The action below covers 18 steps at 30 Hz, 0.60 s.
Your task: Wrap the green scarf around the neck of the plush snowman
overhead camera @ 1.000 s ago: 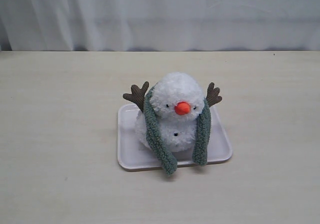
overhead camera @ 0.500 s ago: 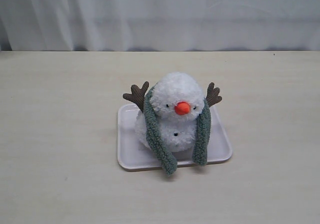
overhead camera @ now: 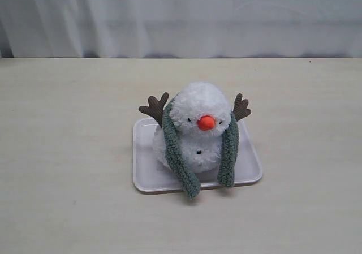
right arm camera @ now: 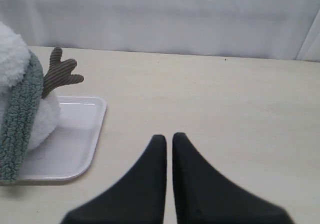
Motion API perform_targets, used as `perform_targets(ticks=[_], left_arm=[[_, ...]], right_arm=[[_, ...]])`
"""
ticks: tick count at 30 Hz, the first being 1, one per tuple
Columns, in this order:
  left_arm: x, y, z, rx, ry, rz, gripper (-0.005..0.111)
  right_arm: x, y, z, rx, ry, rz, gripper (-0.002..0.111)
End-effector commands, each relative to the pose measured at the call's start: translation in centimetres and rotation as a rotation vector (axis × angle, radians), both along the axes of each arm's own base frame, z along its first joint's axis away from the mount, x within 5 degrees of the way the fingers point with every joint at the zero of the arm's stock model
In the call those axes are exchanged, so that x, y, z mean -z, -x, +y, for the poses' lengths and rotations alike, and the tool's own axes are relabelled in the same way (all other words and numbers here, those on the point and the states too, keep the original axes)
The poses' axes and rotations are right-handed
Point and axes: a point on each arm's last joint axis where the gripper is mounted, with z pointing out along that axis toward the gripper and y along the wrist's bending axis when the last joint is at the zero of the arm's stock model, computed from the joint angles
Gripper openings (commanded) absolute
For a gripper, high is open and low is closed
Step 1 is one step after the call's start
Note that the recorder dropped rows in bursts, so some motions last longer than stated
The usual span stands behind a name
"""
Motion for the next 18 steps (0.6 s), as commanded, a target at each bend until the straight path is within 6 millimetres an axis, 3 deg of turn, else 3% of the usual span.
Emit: perform_targets(ticks=[1,18], left_arm=[[0.0,-0.01,0.0,-0.001,0.005,-0.01,0.0],[0.0,-0.01,0.0,-0.001,0.005,-0.01,0.0]], right_arm=[[0.26,0.08,-0.08,0.009,0.006,0.024,0.004],[0.34,0.1,-0.09,0.01,0.007,0.033,0.004]])
